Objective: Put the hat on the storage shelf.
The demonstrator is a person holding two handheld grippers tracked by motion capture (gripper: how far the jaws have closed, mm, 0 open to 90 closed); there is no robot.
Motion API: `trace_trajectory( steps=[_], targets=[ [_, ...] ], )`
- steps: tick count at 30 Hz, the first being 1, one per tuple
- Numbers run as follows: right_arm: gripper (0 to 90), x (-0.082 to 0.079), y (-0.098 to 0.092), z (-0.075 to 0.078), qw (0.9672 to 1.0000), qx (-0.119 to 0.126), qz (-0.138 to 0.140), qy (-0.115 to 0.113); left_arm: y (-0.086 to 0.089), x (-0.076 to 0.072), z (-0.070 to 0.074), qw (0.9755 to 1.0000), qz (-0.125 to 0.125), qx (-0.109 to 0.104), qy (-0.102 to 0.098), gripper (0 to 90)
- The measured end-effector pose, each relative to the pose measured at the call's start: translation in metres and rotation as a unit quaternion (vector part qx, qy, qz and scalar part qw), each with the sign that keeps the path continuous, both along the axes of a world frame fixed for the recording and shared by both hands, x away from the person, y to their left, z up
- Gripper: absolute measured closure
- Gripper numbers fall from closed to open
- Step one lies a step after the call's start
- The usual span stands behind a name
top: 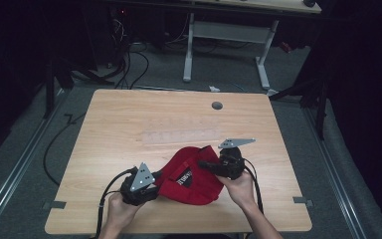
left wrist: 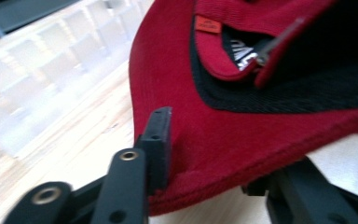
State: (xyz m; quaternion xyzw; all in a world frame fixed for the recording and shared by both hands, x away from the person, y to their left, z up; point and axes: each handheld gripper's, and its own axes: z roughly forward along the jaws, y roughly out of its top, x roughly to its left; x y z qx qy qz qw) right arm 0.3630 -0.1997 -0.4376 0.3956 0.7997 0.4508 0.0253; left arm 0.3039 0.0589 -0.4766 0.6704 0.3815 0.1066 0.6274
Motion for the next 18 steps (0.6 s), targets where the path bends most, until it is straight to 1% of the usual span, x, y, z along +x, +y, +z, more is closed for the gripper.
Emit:
trace_trajectory(
  steps=[2,5,6,9,12,13,14,16,18],
  targets=[
    [78.4,0.001,-0.002,-0.002,1.0000,0.004,-0.002,0.001,-0.001,0.000,0.001,0.9999,-0.011,0.006,0.002,67.5],
    [75.2,0.002,-0.005,-0.004,0.9999,0.008,-0.007,0.003,-0.004,0.000,0.004,0.9997,-0.023,0.008,0.008,70.8],
    [74.7,0.002,-0.007,-0.004,0.9999,0.011,-0.011,0.005,-0.005,0.000,0.005,0.9996,-0.026,0.011,0.007,72.0],
    [69.3,0.005,-0.013,-0.003,0.9994,0.028,-0.020,0.003,-0.009,-0.005,0.007,0.9992,-0.031,0.024,-0.002,75.9],
    [65.9,0.008,-0.019,-0.001,0.9981,0.055,-0.028,0.008,-0.011,-0.009,0.009,0.9986,-0.040,0.033,-0.005,78.9],
    [65.0,0.010,-0.021,-0.001,0.9975,0.062,-0.031,0.006,-0.011,-0.009,0.009,0.9983,-0.042,0.038,-0.007,80.1],
    [63.7,0.011,-0.023,0.001,0.9971,0.068,-0.035,0.005,-0.012,-0.010,0.009,0.9984,-0.042,0.037,-0.008,81.0],
    [61.1,0.013,-0.025,0.004,0.9961,0.079,-0.040,0.001,-0.013,-0.011,0.010,0.9979,-0.045,0.044,-0.012,82.8],
    [59.5,0.014,-0.029,0.009,0.9948,0.088,-0.052,-0.010,-0.011,-0.011,0.010,0.9979,-0.046,0.044,-0.011,84.4]
  ],
)
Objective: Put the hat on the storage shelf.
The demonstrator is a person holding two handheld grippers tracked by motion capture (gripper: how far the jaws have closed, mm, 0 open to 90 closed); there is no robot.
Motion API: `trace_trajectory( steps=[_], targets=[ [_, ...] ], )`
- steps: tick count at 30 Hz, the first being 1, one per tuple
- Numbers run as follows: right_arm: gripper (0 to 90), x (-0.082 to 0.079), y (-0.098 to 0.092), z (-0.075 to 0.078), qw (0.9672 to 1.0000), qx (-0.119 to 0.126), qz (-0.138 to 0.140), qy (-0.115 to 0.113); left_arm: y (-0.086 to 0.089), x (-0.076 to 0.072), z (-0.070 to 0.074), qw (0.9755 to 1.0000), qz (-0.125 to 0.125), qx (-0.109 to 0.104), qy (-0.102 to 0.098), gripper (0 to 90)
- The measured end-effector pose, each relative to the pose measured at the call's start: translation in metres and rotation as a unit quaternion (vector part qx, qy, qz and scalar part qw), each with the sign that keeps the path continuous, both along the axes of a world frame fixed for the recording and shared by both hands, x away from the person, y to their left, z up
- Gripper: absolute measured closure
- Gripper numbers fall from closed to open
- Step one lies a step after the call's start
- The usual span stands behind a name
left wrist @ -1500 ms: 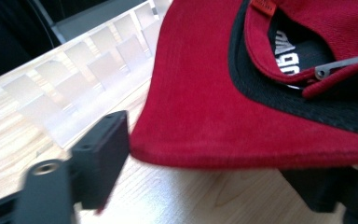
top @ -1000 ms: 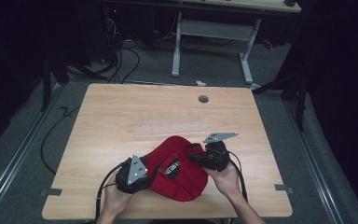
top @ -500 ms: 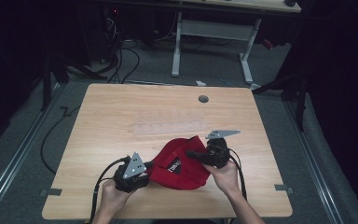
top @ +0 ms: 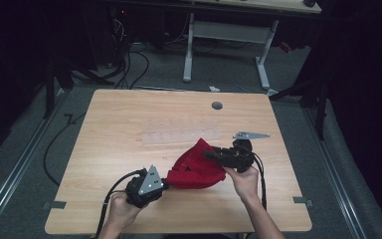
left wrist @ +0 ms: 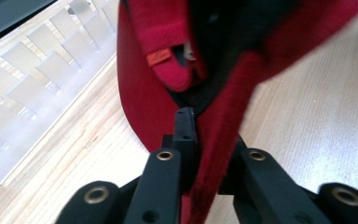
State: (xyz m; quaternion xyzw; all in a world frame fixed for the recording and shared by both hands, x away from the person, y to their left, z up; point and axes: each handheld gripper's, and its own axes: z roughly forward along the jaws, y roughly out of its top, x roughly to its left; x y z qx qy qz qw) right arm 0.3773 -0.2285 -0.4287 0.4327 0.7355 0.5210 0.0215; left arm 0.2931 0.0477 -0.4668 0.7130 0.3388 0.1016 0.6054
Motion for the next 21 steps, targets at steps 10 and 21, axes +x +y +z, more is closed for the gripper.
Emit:
trace_trajectory(
  steps=[10,21],
  targets=[
    [47.5,-0.006,-0.032,0.014,0.9973,0.026,-0.054,-0.043,0.022,0.009,0.010,0.9987,0.040,-0.032,0.002,85.2],
    [42.9,-0.008,-0.030,-0.046,0.9914,-0.105,-0.077,-0.012,0.045,0.024,0.018,0.9935,0.067,-0.091,0.012,85.2]
  ],
)
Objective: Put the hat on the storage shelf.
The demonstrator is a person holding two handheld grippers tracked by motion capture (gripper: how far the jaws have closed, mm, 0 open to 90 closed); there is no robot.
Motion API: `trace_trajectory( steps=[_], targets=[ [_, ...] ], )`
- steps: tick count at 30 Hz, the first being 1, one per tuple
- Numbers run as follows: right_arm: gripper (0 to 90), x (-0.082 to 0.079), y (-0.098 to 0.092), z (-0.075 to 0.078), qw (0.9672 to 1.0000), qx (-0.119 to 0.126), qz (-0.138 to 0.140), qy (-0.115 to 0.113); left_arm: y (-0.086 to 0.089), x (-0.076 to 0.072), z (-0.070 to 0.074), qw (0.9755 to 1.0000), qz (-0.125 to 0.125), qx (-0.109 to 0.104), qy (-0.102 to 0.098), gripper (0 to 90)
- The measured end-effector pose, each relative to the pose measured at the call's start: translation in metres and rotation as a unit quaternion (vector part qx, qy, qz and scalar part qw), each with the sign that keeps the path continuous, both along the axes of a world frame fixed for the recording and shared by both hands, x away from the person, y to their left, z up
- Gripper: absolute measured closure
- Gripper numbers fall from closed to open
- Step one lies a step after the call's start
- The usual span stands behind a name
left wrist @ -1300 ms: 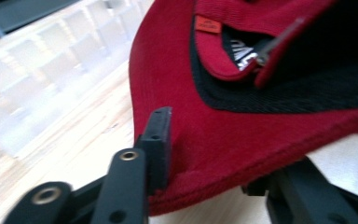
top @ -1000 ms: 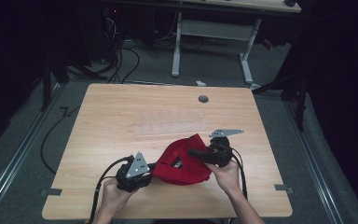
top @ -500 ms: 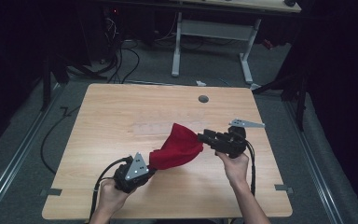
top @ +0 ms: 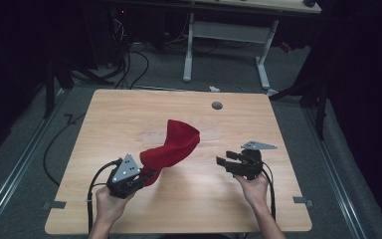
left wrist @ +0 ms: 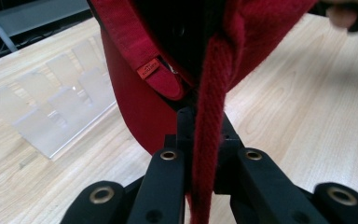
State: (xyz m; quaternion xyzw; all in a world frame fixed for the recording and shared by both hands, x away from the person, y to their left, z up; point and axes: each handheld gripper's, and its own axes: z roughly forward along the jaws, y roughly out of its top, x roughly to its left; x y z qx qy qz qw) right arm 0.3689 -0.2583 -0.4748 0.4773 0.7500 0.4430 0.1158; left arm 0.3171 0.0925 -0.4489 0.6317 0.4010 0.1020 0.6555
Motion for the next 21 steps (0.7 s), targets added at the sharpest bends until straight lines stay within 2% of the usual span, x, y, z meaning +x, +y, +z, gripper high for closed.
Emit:
trace_trajectory(
  steps=[5,11,17,21],
  targets=[
    [41.6,0.000,-0.001,-0.026,0.9982,-0.055,-0.022,0.007,0.008,0.007,0.007,0.9994,0.008,-0.034,0.005,85.1],
    [40.1,-0.002,-0.006,-0.044,0.9935,-0.103,-0.047,0.009,0.013,0.017,0.015,0.9983,0.024,-0.053,0.007,85.1],
    [38.4,-0.002,-0.005,-0.052,0.9898,-0.131,-0.054,0.009,0.018,0.026,0.021,0.9969,0.032,-0.070,0.013,85.0],
    [38.2,-0.006,-0.004,-0.056,0.9881,-0.143,-0.057,-0.013,0.020,0.032,0.026,0.9958,0.038,-0.081,0.015,85.1]
  ],
)
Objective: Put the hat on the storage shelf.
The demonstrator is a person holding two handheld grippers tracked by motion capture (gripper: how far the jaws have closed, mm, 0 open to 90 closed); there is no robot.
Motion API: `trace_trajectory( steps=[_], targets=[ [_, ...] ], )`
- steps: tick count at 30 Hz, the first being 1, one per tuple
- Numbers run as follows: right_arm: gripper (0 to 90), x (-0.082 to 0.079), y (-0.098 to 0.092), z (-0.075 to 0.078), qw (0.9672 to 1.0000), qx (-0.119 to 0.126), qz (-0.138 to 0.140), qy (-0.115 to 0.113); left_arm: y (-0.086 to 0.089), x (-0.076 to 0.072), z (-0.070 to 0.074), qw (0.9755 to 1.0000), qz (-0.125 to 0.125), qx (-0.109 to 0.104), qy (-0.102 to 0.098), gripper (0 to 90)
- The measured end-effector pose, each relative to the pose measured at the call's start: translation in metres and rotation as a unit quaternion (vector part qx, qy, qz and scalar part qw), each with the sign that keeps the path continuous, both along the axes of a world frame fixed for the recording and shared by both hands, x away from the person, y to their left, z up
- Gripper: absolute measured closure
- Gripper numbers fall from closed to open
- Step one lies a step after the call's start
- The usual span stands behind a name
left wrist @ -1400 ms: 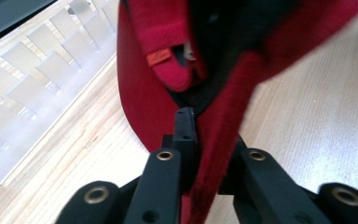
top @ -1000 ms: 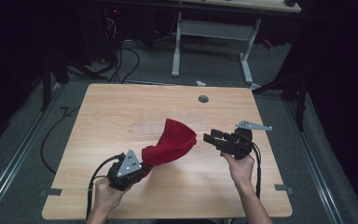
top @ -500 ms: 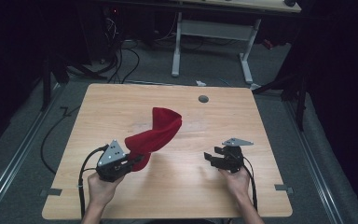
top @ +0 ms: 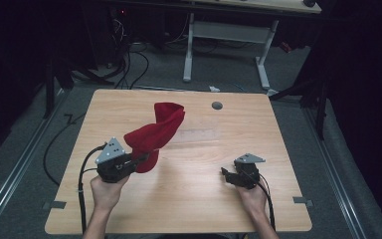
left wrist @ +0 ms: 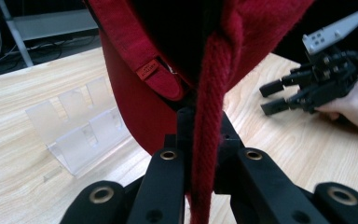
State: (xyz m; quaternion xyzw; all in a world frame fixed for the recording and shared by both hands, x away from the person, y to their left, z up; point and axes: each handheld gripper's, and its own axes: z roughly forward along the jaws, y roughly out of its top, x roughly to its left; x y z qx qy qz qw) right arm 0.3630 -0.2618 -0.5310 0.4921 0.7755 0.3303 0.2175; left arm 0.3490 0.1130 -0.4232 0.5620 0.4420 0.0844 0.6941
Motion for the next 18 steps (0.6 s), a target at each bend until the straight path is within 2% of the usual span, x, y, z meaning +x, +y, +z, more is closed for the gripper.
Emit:
trace_trajectory(
  steps=[8,14,18],
  targets=[
    [38.1,0.000,0.001,0.000,1.0000,-0.003,0.001,-0.001,0.006,0.013,0.012,0.9998,0.010,-0.019,0.003,85.0],
    [38.1,0.000,0.001,0.000,1.0000,-0.003,0.000,-0.001,0.010,0.023,0.019,0.9988,0.011,-0.046,0.008,85.0],
    [38.1,0.000,0.001,0.000,1.0000,-0.002,-0.001,-0.001,0.010,0.028,0.020,0.9989,0.014,-0.045,0.009,85.0]
  ],
)
